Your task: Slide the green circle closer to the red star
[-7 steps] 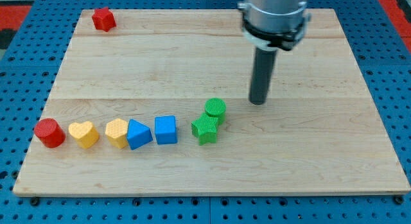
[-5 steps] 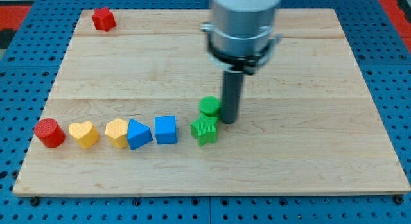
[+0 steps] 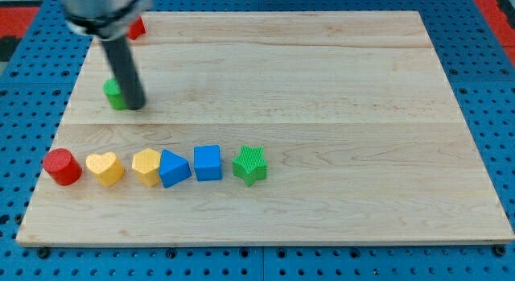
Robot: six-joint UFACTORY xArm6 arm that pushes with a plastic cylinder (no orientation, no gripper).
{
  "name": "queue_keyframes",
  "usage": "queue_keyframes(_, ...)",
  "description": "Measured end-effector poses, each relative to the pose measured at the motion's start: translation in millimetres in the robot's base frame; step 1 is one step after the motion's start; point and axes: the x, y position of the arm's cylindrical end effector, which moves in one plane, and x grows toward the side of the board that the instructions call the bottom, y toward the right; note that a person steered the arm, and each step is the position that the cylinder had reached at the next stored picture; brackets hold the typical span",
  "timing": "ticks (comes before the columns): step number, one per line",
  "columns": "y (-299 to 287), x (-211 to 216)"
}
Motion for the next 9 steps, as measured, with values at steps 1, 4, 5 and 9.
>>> queue_keyframes(1,-19,-26)
queue_keyframes(4,-34,-60)
queue_keyframes(5,-8,-46)
queue_keyframes(9,64,-75)
